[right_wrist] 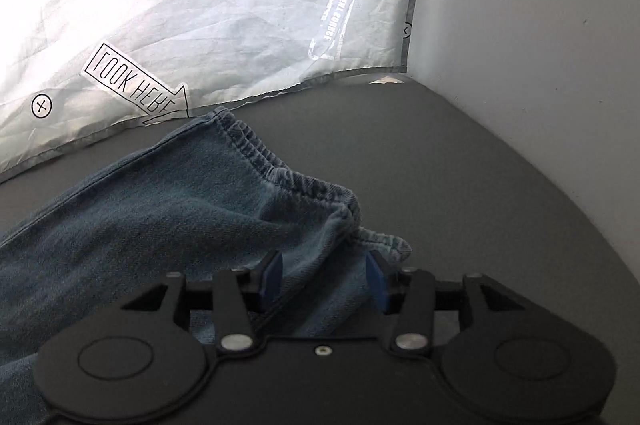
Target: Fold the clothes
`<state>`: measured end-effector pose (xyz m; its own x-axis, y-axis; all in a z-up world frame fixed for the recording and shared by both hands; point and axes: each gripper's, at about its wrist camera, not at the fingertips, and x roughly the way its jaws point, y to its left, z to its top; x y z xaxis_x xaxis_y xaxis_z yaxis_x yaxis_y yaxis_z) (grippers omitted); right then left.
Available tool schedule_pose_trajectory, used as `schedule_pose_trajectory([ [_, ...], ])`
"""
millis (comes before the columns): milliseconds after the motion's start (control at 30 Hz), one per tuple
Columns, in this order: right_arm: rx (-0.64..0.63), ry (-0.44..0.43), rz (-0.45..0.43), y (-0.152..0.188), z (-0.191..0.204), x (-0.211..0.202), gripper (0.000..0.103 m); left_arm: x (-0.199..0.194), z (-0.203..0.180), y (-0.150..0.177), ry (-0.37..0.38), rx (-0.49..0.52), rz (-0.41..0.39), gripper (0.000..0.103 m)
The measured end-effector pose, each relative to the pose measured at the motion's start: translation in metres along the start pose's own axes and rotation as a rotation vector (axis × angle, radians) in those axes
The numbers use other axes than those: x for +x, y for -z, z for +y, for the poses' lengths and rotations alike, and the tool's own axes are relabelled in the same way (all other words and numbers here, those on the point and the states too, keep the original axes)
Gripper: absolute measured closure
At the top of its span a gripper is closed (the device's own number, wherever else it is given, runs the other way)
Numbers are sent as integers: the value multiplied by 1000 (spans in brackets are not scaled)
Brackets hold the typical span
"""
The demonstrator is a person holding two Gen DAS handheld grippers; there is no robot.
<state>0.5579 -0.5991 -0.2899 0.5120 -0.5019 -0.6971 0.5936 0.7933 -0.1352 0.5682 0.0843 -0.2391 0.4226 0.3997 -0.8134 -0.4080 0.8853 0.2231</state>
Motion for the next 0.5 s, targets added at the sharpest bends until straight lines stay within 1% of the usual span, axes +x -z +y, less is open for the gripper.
schedule_pose_trajectory([
  [33,-2,-3,-6,7,1,-10,51,-3,3,4,9,-3,8,28],
  [100,-4,-29,-12,20,5,-31,49,-10,9,11,26,-10,24,28],
  [200,-7,-59,-19,47,16,-63,50,-20,21,24,33,-24,34,28],
  [267,-9,-90,-19,67,28,-85,56,-26,27,30,43,-33,42,28],
  [333,15,-116,12,82,39,-100,65,-34,34,36,52,-12,34,28],
  [367,38,-143,36,91,45,-108,68,-37,35,38,48,2,27,28],
  [433,93,-227,88,106,57,-124,78,-42,43,43,49,30,9,28],
  [500,187,-340,161,122,70,-142,81,-40,53,44,69,26,7,28],
])
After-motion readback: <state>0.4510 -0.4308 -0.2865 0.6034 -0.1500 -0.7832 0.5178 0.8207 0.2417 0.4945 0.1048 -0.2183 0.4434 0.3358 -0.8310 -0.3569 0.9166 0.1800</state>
